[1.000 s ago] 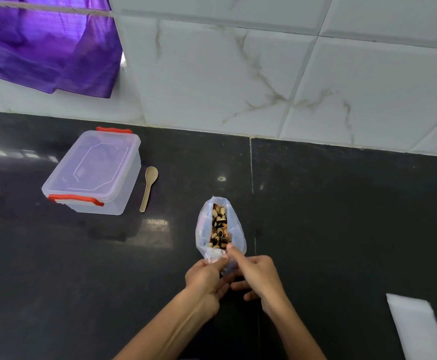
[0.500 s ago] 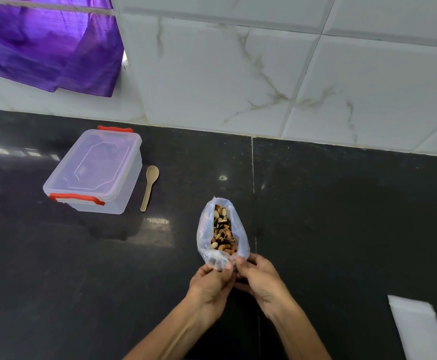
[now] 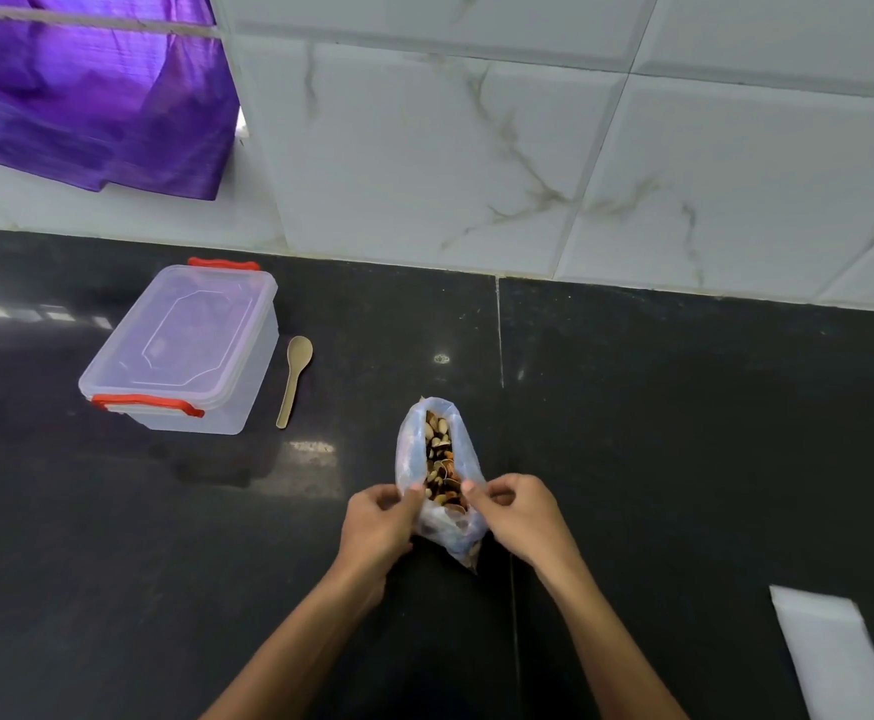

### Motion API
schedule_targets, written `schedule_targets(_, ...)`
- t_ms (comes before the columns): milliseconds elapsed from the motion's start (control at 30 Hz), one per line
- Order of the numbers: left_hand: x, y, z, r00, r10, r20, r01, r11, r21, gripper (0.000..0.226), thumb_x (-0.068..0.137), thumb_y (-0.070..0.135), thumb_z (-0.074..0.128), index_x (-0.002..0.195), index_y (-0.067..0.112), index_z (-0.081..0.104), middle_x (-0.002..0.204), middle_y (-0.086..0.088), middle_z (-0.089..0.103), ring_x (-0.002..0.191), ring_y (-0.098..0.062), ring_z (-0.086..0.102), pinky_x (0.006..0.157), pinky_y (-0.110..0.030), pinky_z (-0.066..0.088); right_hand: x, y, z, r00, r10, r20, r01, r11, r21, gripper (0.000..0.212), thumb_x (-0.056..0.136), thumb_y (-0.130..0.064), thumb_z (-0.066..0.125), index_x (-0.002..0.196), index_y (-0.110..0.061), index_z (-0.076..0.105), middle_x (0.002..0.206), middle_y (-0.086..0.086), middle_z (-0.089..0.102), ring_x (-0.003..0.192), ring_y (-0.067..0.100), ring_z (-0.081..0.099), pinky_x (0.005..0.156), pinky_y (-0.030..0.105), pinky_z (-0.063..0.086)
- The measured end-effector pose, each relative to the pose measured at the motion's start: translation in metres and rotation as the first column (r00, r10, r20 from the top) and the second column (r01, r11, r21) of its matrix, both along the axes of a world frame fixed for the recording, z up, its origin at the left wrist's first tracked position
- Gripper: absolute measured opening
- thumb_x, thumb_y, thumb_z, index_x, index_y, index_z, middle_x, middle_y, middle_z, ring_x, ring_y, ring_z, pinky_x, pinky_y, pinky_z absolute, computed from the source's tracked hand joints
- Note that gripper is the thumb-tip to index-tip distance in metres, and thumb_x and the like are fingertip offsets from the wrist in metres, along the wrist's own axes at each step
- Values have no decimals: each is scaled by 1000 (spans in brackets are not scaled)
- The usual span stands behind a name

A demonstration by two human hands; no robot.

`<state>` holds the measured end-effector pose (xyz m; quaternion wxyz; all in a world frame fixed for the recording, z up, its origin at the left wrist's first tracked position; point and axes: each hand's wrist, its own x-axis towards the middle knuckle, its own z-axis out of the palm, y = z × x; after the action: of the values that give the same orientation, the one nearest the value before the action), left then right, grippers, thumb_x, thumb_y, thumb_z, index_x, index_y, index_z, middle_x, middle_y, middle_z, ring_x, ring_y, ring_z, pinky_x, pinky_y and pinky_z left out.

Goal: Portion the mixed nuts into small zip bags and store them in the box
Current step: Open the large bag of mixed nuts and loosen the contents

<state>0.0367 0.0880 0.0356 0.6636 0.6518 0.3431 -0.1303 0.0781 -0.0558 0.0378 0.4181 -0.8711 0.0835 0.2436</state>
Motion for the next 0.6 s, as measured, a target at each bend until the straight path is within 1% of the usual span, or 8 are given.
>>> schedule_targets(133, 4, 1, -3, 998, 51, -36, -58, 968, -244, 24, 101, 15, 41, 105, 5, 62, 100, -16, 70, 96, -29, 66, 86, -41, 53, 0, 0, -1, 998, 67, -15, -66, 997, 25, 25, 98, -33, 45, 86, -20, 63, 81, -3, 61, 72, 6, 57, 62, 19, 44)
schedule_targets(200, 6, 1, -6, 993, 64, -96, -89, 958, -272, 28, 102, 15, 36, 108, 4, 61, 101, -16, 69, 96, -30, 64, 87, -40, 51, -3, -2, -6, 998, 40, -53, -37, 997, 67, 28, 100, -30, 42, 82, -19, 60, 82, -1, 60, 75, 8, 57, 69, 24, 47)
schedule_targets(300, 8, -1, -4, 992, 31, -123, -49, 988, -146, 29, 97, 24, 35, 103, 8, 59, 88, -14, 65, 74, -25, 57, 61, -32, 43, -9, -3, -14, 999, 15, -41, -12, 998, 61, 31, 102, -29, 36, 78, -21, 54, 78, -3, 54, 69, 6, 52, 63, 21, 43)
schedule_targets(333, 9, -1, -2, 992, -8, -124, -5, 995, -104, 32, 98, 33, 32, 99, 13, 57, 88, -13, 65, 73, -23, 56, 59, -30, 40, -10, -2, -15, 999, 17, -41, -15, 999, 51, 33, 102, -29, 33, 78, -21, 53, 75, -3, 53, 67, 5, 50, 61, 20, 39)
schedule_targets(400, 14, 1, 2, 975, -163, -151, 157, 986, -50, 41, 97, 51, 27, 98, 20, 55, 92, -6, 63, 81, -18, 56, 63, -31, 39, -9, -1, -13, 997, 31, -65, -30, 999, 27, 39, 103, -36, 27, 82, -19, 56, 75, -1, 54, 66, 7, 52, 61, 21, 38)
schedule_targets(500, 21, 7, -4, 893, -393, -221, 430, 889, 155, 50, 96, 55, 34, 109, 14, 59, 96, 1, 61, 83, -11, 57, 72, -28, 46, 3, 2, -10, 998, 50, -42, -49, 999, 8, 56, 98, -53, 22, 97, -15, 62, 89, 3, 65, 83, 12, 61, 73, 27, 45)
schedule_targets(567, 23, 8, -12, 885, -408, -226, 463, 827, 318, 62, 92, 60, 38, 115, 6, 56, 104, -3, 63, 95, -18, 61, 83, -31, 49, 11, 7, -9, 994, 105, 4, -105, 994, -7, 52, 96, -58, 26, 106, -18, 58, 94, -3, 63, 87, 9, 59, 73, 25, 46)
schedule_targets(600, 23, 7, -12, 901, -377, -214, 433, 802, 411, 61, 91, 61, 39, 114, 6, 51, 104, -4, 60, 98, -20, 60, 81, -31, 47, 14, 10, -9, 987, 158, 22, -157, 987, -23, 48, 96, -58, 29, 108, -20, 57, 94, -4, 62, 86, 7, 59, 72, 23, 46)
